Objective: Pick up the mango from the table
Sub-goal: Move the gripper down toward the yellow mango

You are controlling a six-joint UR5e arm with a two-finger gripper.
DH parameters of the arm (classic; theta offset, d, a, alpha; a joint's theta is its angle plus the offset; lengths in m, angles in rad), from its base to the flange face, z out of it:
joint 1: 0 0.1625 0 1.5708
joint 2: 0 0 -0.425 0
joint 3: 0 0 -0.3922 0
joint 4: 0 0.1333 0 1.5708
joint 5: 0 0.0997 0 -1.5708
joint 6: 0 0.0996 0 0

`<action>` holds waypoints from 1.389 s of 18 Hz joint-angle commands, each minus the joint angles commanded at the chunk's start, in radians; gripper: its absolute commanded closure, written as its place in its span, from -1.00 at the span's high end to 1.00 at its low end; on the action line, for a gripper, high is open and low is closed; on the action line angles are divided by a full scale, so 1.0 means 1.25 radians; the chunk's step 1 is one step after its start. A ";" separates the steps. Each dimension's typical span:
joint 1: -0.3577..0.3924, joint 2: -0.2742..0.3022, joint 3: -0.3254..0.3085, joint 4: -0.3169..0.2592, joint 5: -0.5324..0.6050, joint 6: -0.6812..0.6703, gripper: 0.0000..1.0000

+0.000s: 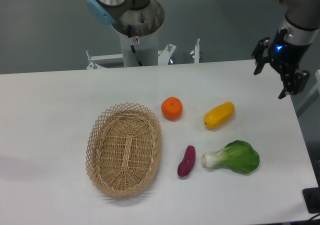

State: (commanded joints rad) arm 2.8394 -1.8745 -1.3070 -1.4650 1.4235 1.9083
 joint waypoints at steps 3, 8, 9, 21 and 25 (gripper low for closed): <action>0.000 0.000 -0.002 0.000 -0.001 0.001 1.00; -0.004 0.001 -0.018 0.005 -0.001 -0.018 1.00; -0.005 0.005 -0.027 0.012 0.000 -0.020 1.00; -0.031 0.060 -0.295 0.281 0.009 -0.181 1.00; -0.063 0.050 -0.402 0.396 0.073 -0.205 1.00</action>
State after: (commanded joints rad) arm 2.7612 -1.8116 -1.8098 -0.9697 1.5152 1.6522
